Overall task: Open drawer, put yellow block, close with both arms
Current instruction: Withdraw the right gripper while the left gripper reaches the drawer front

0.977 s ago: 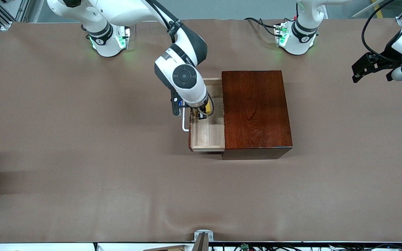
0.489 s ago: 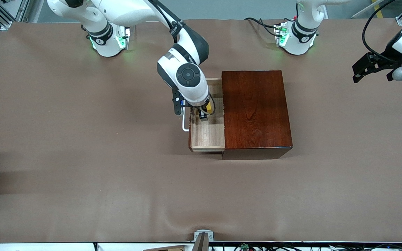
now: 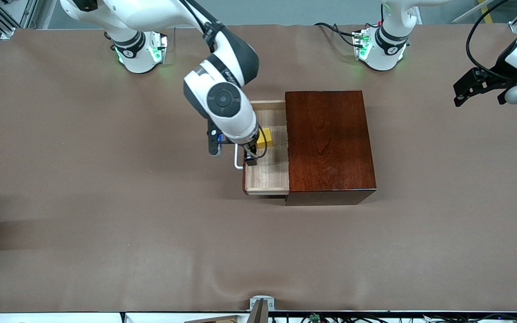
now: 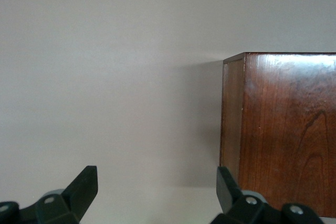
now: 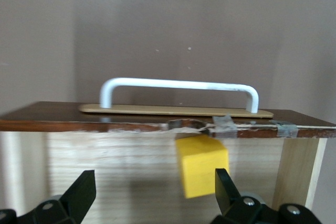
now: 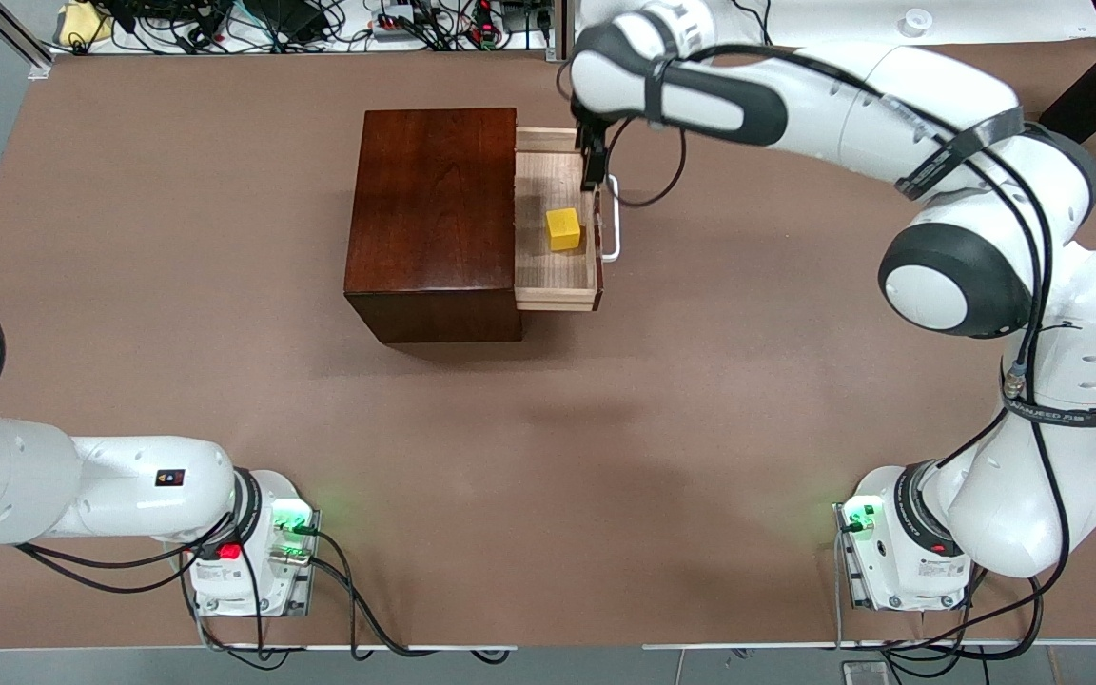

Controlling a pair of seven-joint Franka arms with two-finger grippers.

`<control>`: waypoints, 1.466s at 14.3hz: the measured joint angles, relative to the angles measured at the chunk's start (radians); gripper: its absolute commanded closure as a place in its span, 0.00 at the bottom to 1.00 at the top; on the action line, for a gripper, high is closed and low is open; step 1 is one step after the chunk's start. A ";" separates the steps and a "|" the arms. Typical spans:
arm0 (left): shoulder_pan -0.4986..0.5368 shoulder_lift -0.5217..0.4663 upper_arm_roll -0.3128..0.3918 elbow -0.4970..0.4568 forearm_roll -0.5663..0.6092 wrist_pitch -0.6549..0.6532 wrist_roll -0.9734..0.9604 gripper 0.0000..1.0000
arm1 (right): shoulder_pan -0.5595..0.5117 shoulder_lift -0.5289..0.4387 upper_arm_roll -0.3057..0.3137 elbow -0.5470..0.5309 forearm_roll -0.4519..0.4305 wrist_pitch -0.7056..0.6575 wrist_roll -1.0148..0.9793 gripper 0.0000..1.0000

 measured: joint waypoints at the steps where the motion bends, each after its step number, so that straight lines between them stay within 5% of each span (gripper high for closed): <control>1: 0.000 0.000 -0.004 0.001 -0.001 0.000 -0.012 0.00 | -0.015 -0.006 0.000 0.022 0.000 -0.011 0.000 0.00; 6: -0.016 0.005 -0.072 0.007 -0.052 0.005 -0.211 0.00 | -0.091 -0.063 -0.004 0.056 -0.003 -0.110 -0.096 0.00; 14: -0.050 0.200 -0.383 0.087 -0.003 0.111 -0.759 0.00 | -0.224 -0.103 -0.006 0.159 -0.011 -0.326 -0.429 0.00; 21: -0.318 0.412 -0.401 0.167 0.197 0.221 -1.143 0.00 | -0.381 -0.164 -0.006 0.203 -0.011 -0.470 -0.847 0.00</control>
